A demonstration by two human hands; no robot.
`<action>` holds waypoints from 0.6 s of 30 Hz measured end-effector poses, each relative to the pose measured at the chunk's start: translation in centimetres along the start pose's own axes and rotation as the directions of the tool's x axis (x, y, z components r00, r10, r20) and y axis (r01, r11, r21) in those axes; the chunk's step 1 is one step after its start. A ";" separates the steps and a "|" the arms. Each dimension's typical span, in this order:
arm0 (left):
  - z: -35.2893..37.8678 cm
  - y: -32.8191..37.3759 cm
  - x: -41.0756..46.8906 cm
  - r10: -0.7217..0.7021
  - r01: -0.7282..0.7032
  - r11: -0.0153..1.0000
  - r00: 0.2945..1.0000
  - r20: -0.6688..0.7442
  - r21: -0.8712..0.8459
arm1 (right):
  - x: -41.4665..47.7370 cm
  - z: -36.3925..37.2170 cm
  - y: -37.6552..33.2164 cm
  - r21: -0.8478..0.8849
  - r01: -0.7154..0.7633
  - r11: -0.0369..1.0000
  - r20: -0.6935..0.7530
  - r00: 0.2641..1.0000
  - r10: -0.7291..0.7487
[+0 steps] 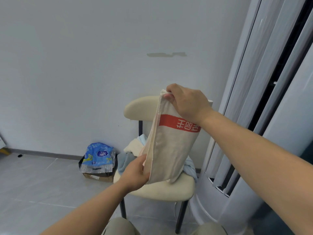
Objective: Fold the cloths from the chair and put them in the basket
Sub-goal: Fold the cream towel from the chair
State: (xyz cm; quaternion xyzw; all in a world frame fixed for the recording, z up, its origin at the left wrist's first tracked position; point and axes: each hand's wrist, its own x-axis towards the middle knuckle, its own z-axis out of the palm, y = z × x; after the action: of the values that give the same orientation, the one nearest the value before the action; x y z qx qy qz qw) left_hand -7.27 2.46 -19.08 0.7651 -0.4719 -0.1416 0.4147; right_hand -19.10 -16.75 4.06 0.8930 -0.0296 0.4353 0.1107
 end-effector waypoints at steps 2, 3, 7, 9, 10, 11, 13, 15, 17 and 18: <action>0.4 -0.3 0.1 -0.004 0.004 1.000 1.000 -0.021 0.014 | -0.1 -0.1 0.2 0.005 0.004 1.000 -0.019 1.000 -0.004; 0.5 -0.4 0.0 0.010 -0.009 0.999 0.999 -0.051 0.037 | -0.3 -0.2 0.3 0.006 0.006 1.000 -0.026 1.000 -0.006; 0.0 -0.4 -0.1 0.035 -0.017 0.993 0.986 -0.160 0.113 | -0.7 -0.2 0.7 0.002 0.021 1.000 -0.051 0.998 -0.021; -0.1 -0.2 -0.2 0.031 -0.017 0.993 0.991 -0.128 0.114 | -0.7 -0.1 0.8 0.001 0.028 1.000 -0.049 0.998 -0.028; -0.2 -0.1 -0.2 0.012 -0.001 0.995 0.995 -0.104 0.104 | -0.7 -0.1 0.8 0.002 0.029 1.000 -0.050 0.998 -0.029; -0.2 0.1 -0.2 -0.027 0.034 0.996 0.996 -0.082 0.086 | -0.6 -0.1 0.7 0.003 0.029 1.000 -0.053 0.998 -0.029; 0.0 0.1 0.0 -0.111 0.111 0.994 0.991 -0.077 0.001 | -0.6 0.1 0.7 0.014 0.026 1.000 -0.064 0.998 -0.025; 0.1 0.0 0.1 -0.159 0.145 0.980 0.982 -0.097 -0.139 | -0.7 0.2 0.6 0.021 0.027 0.999 -0.082 0.996 -0.026; 0.1 -0.2 0.3 -0.158 0.133 0.970 0.981 -0.110 -0.203 | -0.7 0.3 0.5 0.022 0.038 0.999 -0.108 0.994 -0.036; 0.1 -0.2 0.4 -0.141 0.119 0.974 0.985 -0.102 -0.192 | -0.7 0.3 0.5 0.023 0.045 0.999 -0.117 0.992 -0.042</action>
State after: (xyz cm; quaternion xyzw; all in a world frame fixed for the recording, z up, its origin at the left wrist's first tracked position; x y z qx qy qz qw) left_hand -6.97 2.14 -19.20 0.7594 -0.3810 -0.1675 0.5002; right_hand -19.37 -17.29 3.41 0.8678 0.0019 0.4846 0.1103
